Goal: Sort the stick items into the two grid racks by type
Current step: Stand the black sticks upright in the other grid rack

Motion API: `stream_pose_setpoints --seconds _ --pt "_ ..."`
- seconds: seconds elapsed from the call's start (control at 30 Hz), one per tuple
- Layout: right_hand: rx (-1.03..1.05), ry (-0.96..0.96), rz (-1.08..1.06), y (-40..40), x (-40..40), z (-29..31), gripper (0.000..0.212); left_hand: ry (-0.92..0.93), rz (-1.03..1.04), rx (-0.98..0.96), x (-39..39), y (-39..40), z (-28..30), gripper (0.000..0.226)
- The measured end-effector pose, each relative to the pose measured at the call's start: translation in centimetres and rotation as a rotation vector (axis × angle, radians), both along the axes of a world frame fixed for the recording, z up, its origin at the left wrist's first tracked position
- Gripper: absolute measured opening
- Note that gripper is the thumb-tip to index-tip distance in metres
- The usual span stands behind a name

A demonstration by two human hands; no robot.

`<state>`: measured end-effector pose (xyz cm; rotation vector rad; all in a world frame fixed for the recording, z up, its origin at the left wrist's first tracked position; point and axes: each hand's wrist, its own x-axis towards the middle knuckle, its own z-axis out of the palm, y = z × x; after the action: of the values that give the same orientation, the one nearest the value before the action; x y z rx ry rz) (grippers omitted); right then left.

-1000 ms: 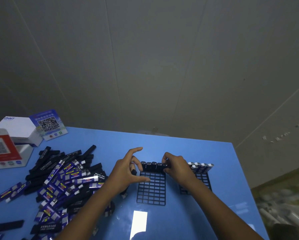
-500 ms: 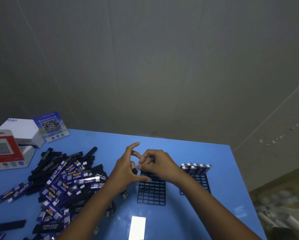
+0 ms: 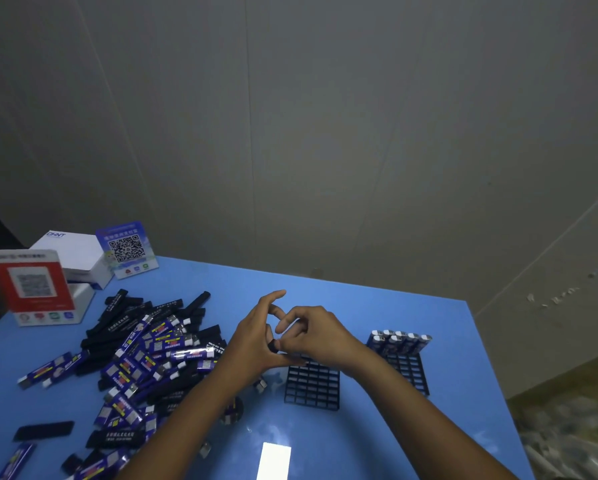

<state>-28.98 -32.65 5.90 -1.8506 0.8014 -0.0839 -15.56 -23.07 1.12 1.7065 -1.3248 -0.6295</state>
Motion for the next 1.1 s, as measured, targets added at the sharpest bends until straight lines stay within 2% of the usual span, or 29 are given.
stream_pose_setpoints --seconds 0.13,0.23,0.37,0.43,0.5,0.6,0.7,0.8,0.87,0.97,1.1 --pt "-0.026 0.011 -0.015 -0.9 -0.9 -0.7 0.022 0.009 -0.038 0.11 0.9 0.6 0.0 0.116" --pt "0.015 -0.001 -0.104 -2.2 -2.1 -1.5 0.023 -0.037 -0.014 0.212 1.9 1.2 -0.3 0.107" --pt "0.183 -0.043 -0.26 -3.5 -3.5 -3.1 0.013 -0.368 0.115 0.288 2.8 1.7 -0.2 0.077" --pt "0.303 -0.072 -0.309 -3.6 -3.7 -3.6 0.011 -0.524 0.138 0.312 3.1 1.6 -0.2 0.077" --pt "0.394 -0.114 -0.341 -3.4 -3.8 -3.8 0.022 -0.629 0.151 0.316 3.3 1.5 -0.5 0.08" --pt "0.45 -0.188 -0.303 -2.7 -3.5 -3.5 0.044 -0.712 0.168 0.354 3.3 1.4 -0.9 0.072" --pt "0.411 -0.23 -0.18 -1.9 -3.6 -2.5 0.072 -0.743 0.155 0.404 3.2 1.4 -0.8 0.069" --pt "0.361 -0.216 -0.069 -1.6 -3.6 -1.7 0.084 -0.737 0.153 0.427 3.1 1.6 -0.8 0.067" --pt "0.338 -0.214 -0.037 -1.5 -3.5 -1.4 0.083 -0.728 0.159 0.418 3.0 1.6 -0.7 0.067" --pt "0.292 -0.239 -0.068 -1.2 -3.5 -1.2 0.071 -0.723 0.16 0.409 2.8 1.5 -0.7 0.066" --pt "0.01 -0.169 -0.164 -1.5 -3.0 -2.0 0.043 -0.712 0.146 0.397 2.7 1.5 -0.8 0.064"
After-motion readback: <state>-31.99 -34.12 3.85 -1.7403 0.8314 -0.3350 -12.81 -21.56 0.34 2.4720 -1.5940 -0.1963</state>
